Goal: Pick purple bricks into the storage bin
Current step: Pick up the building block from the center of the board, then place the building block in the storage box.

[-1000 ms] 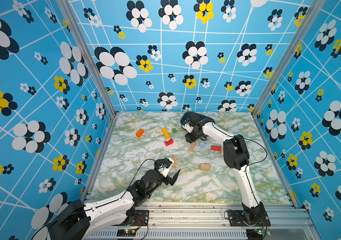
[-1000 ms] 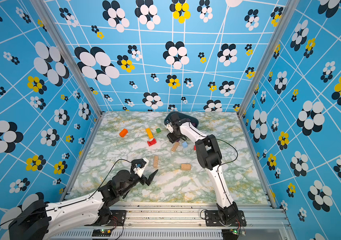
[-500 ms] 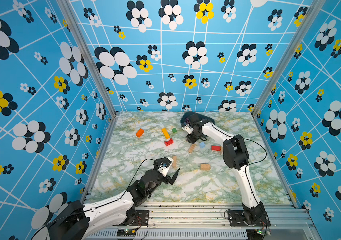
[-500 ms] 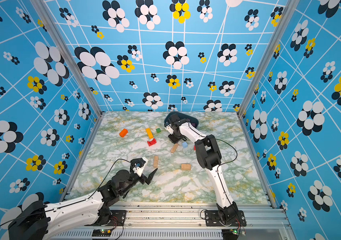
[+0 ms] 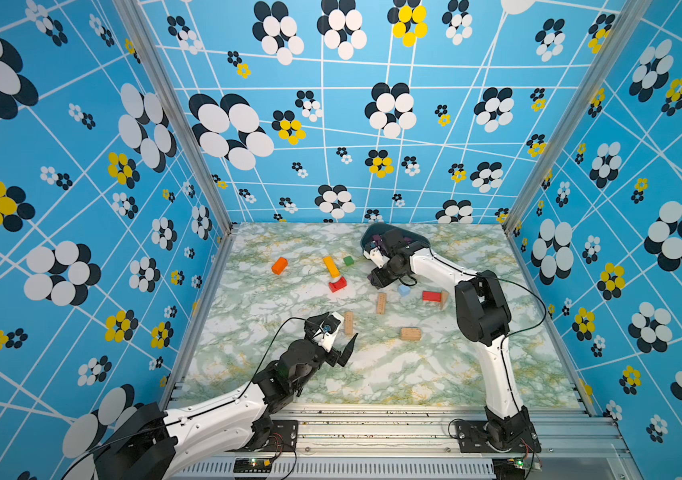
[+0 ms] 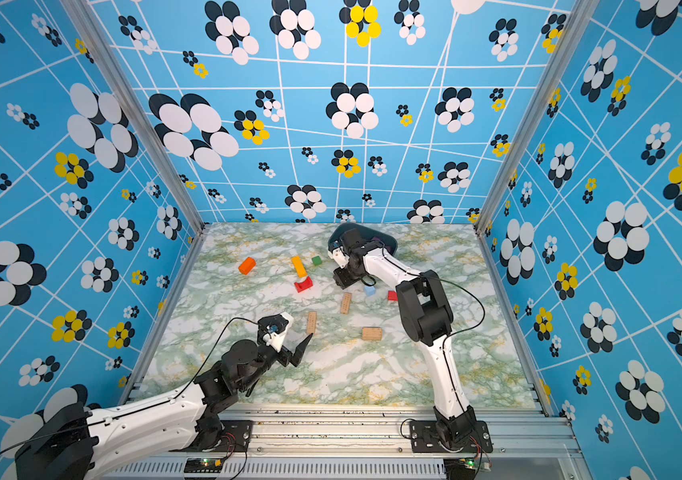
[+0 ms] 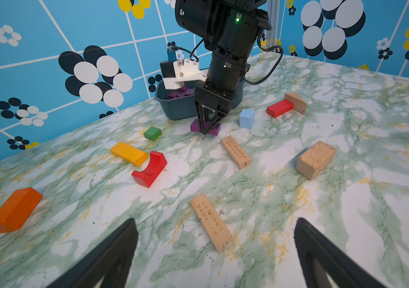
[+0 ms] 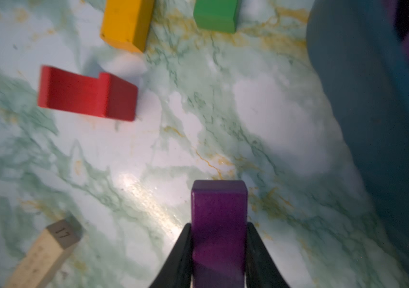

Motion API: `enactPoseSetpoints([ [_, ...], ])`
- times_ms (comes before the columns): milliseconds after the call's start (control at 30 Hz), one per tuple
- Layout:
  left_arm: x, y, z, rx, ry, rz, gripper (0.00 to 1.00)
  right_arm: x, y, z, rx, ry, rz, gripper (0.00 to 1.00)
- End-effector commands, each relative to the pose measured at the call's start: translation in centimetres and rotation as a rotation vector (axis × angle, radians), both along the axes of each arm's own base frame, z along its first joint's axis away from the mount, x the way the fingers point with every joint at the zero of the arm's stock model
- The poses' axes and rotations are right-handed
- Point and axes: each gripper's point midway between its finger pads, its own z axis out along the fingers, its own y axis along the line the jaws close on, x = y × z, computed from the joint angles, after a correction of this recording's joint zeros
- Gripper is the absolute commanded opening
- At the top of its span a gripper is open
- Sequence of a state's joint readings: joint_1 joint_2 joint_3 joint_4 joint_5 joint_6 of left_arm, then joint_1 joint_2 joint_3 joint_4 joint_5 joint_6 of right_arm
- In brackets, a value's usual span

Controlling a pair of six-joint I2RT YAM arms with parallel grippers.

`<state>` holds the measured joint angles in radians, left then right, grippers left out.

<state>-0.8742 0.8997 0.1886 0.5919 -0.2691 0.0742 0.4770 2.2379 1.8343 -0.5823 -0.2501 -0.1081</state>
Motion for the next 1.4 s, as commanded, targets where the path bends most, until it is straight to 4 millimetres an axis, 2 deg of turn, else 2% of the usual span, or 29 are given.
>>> enactPoseSetpoints([
  [0,0.0,0.4,0.7,-0.027,-0.029,0.022,1.0,1.9,0.2,7.9,0.216,-0.096,-0.085,0.24],
  [100,0.0,0.5,0.8,-0.031,-0.03,0.025,1.0,3.1,-0.4,10.5,0.267,-0.142,-0.121,0.26],
  [167,0.0,0.4,0.8,-0.032,-0.031,0.023,1.0,4.4,-1.6,11.5,0.298,-0.153,-0.175,0.26],
  [267,-0.1,0.4,0.9,-0.035,-0.031,0.02,0.99,6.8,-4.1,11.8,0.303,-0.168,-0.292,0.26],
  [400,-0.1,0.6,0.9,-0.037,-0.033,0.024,1.0,9.5,-6.9,10.8,0.319,-0.155,-0.436,0.27],
  [433,-0.1,0.5,0.9,-0.037,-0.033,0.02,0.99,10.0,-7.6,11.2,0.328,-0.159,-0.465,0.28],
  [467,-0.1,0.5,0.9,-0.037,-0.034,0.021,0.99,10.6,-8.0,9.5,0.322,-0.128,-0.491,0.31],
  [533,-0.1,0.5,0.8,-0.034,-0.032,0.021,0.99,11.3,-8.5,8.9,0.333,-0.11,-0.515,0.41],
  [633,0.0,0.3,0.6,-0.024,-0.029,0.016,0.99,11.9,-9.1,8.7,0.339,-0.101,-0.541,0.63],
  [733,0.1,0.2,0.4,-0.017,-0.022,0.018,1.0,11.9,-9.6,9.4,0.341,-0.116,-0.548,0.71],
  [767,0.1,0.2,0.4,-0.016,-0.022,0.018,1.0,11.7,-9.7,9.7,0.338,-0.121,-0.55,0.76],
  [833,0.1,0.1,0.3,-0.017,-0.021,0.016,0.99,11.0,-10.1,10.4,0.33,-0.137,-0.549,0.78],
  [867,0.1,0.1,0.3,-0.017,-0.02,0.015,0.99,10.5,-10.3,11.5,0.334,-0.158,-0.544,0.8],
  [1033,0.3,0.2,0.1,-0.021,-0.011,0.028,0.99,6.1,-13.1,13.8,0.289,-0.258,-0.589,0.82],
  [1067,0.3,0.1,0.0,-0.02,-0.009,0.028,0.99,4.5,-14.1,13.0,0.258,-0.264,-0.609,0.82],
  [1167,0.4,0.1,0.0,-0.022,-0.003,0.031,0.99,1.3,-16.9,13.4,0.202,-0.351,-0.665,0.84],
  [1367,0.6,0.2,-0.4,-0.014,0.002,0.044,0.99,-3.8,-21.6,12.1,0.074,-0.537,-0.729,0.87],
])
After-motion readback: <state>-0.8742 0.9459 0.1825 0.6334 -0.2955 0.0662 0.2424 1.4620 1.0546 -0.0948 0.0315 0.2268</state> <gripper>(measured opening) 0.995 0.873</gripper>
